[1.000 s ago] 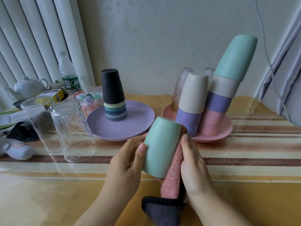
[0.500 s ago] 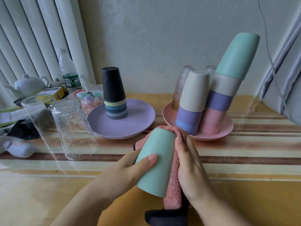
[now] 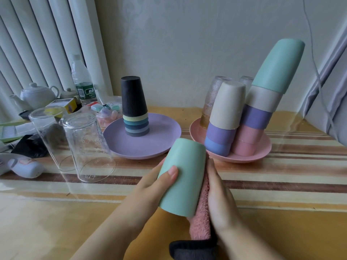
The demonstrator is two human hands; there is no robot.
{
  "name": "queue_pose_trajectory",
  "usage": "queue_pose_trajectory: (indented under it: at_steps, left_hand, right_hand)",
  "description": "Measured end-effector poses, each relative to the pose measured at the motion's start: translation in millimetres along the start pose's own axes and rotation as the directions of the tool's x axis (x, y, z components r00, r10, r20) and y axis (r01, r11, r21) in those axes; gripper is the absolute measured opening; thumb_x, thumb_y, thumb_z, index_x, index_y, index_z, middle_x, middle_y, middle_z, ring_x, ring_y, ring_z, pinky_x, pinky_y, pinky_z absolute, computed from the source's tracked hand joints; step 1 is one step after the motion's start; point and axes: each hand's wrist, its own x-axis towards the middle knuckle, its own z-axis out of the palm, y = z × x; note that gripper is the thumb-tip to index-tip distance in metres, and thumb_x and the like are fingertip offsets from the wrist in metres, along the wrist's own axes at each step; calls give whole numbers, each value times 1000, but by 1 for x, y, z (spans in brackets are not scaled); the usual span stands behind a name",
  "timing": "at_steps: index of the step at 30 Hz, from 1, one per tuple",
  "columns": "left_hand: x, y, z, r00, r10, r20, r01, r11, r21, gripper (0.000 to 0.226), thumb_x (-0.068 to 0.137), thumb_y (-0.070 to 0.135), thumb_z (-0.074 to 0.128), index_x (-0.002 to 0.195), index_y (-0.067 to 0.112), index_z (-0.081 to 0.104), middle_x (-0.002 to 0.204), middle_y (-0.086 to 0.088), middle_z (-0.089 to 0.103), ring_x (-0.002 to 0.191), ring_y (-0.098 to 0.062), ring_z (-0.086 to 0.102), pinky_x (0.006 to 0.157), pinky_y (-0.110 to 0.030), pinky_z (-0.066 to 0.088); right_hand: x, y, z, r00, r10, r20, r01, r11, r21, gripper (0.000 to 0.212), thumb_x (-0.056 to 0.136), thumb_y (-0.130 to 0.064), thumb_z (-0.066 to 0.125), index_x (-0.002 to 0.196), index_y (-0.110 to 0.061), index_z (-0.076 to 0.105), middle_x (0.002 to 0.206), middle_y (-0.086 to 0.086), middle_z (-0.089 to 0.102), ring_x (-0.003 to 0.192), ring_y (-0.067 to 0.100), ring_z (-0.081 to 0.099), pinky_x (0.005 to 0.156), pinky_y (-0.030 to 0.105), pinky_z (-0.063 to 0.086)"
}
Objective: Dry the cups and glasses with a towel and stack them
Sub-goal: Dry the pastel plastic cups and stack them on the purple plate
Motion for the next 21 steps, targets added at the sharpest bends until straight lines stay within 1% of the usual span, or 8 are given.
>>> queue_pose_trajectory:
  at_steps: [4,7,10,12,14,17,19,21]
  left_hand:
    - [1,-3,-1,986,164,-39,-159,982,104,44,60,58,61,101,43,72,106,9,74,97,-7,69,74,-17,54]
    - [8,-13,-8,947,276,-164,-205,913,354,55,60,66,55,105,37,65,115,6,59,105,0,57,84,-13,46]
    - [13,-18,-12,873,450,-189,-271,768,580,53,65,67,53,110,39,55,105,7,54,94,3,52,75,-7,40]
    - [16,-20,-13,822,537,-188,-325,714,620,55,73,63,52,121,38,49,100,13,63,86,3,57,70,-8,41]
    - [17,-22,-12,788,589,-182,-353,673,650,53,81,61,46,127,37,48,107,20,64,96,5,58,80,-11,44]
    - [16,-23,-12,791,579,-197,-309,656,689,63,75,68,51,131,40,47,120,25,47,119,3,45,101,-24,41]
    - [16,-20,-15,827,521,-210,-250,676,693,79,56,79,61,126,46,44,113,29,44,115,8,43,98,-15,37]
    - [17,-16,-20,850,448,-276,-181,742,646,81,44,76,70,117,44,51,109,20,54,105,4,52,89,-21,45]
  right_hand:
    - [-3,8,7,998,-9,66,9,1000,4,93,54,-86,57,124,-25,61,128,3,62,126,23,51,111,48,32]
    - [-6,9,12,997,-44,59,49,995,-81,98,54,-92,48,125,-25,59,130,7,59,124,22,51,107,42,33]
    - [-9,2,14,990,-115,84,130,971,-202,80,70,-83,42,132,-33,52,138,-7,53,132,10,43,115,39,28]
    - [-9,-5,12,978,-194,72,205,952,-226,53,87,-65,37,131,-37,48,139,-22,46,129,-12,37,111,15,26]
    - [-10,-8,10,968,-239,76,250,933,-258,41,86,-54,36,125,-43,44,135,-29,43,122,-23,35,103,3,26]
    - [-11,-2,11,943,-313,109,332,884,-329,36,93,-53,37,127,-44,45,133,-29,47,124,-16,39,105,10,30]
    - [-10,4,12,919,-361,158,393,826,-404,48,88,-52,39,135,-42,43,132,-22,50,124,-11,42,104,12,32]
    - [-8,5,12,915,-362,180,403,797,-450,43,90,-47,42,133,-41,46,130,-18,54,123,-8,45,104,16,34]
